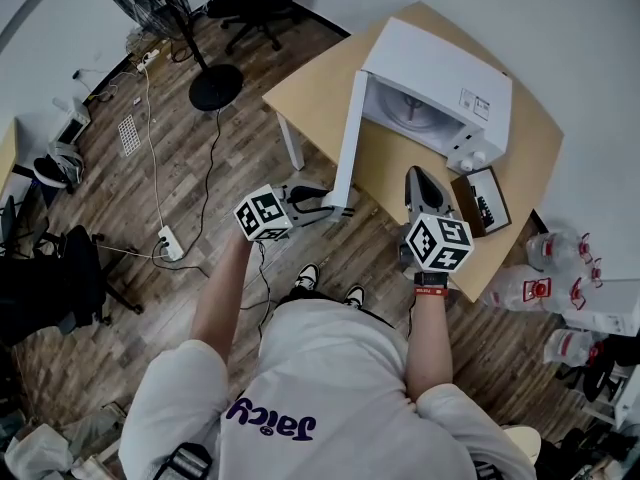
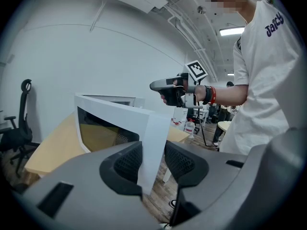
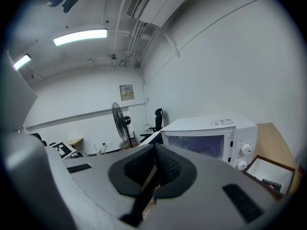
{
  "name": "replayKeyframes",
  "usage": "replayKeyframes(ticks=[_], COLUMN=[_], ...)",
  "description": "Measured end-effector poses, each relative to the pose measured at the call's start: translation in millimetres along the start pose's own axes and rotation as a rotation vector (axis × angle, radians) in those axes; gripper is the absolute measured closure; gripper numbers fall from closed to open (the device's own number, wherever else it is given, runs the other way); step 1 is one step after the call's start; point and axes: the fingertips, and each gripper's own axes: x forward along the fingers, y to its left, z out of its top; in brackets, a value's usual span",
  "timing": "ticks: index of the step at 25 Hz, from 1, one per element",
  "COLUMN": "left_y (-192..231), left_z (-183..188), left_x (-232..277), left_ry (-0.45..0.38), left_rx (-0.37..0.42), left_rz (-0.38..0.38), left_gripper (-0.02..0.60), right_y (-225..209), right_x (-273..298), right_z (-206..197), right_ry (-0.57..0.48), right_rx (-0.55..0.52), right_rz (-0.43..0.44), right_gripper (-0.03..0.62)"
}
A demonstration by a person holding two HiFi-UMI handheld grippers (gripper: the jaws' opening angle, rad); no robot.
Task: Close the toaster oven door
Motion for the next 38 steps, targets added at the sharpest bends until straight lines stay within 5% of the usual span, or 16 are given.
replayKeyframes(ticks=[38], left_y=[-17.4], left_z=[19.5], left_x=[52.4], left_ry=[-0.027], left_rx=[-0.081], left_rz=[0.105], left_gripper=[0.421], right_y=[-43.7], right_x=[-25.0], right_z=[-3.9], right_ry=[-0.014], right_rx=[0.076], right_rz=[-0.006], right_gripper=[0.579])
